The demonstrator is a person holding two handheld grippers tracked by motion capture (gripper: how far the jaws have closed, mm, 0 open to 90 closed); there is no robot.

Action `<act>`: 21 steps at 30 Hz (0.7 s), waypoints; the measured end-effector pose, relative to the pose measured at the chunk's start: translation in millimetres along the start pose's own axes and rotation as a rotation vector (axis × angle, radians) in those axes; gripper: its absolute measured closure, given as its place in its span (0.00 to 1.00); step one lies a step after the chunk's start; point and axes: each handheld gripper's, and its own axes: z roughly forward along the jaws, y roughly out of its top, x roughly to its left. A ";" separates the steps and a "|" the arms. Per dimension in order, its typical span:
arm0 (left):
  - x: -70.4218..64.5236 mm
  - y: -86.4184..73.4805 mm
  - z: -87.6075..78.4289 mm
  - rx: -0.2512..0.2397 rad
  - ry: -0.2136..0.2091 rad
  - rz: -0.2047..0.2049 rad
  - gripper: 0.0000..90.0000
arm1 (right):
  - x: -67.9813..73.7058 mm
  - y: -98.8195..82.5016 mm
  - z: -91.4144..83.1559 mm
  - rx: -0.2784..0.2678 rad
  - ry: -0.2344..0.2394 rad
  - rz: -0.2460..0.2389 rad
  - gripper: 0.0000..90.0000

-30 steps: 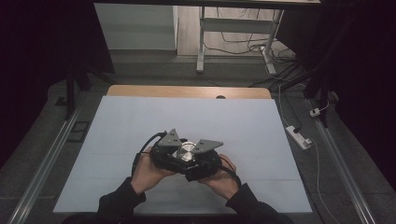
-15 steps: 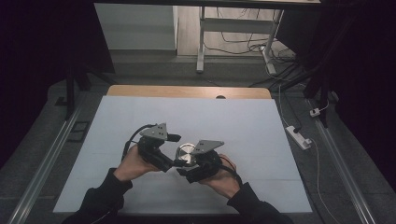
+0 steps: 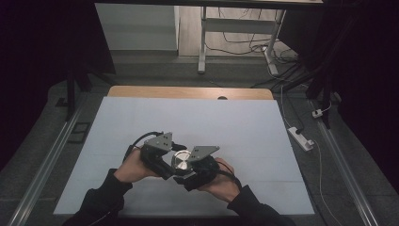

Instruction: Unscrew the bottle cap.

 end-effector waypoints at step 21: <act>3.3 5.0 -10.9 -0.004 -0.018 -0.045 0.11 | -3.8 -1.1 -1.9 -0.007 0.023 0.019 0.16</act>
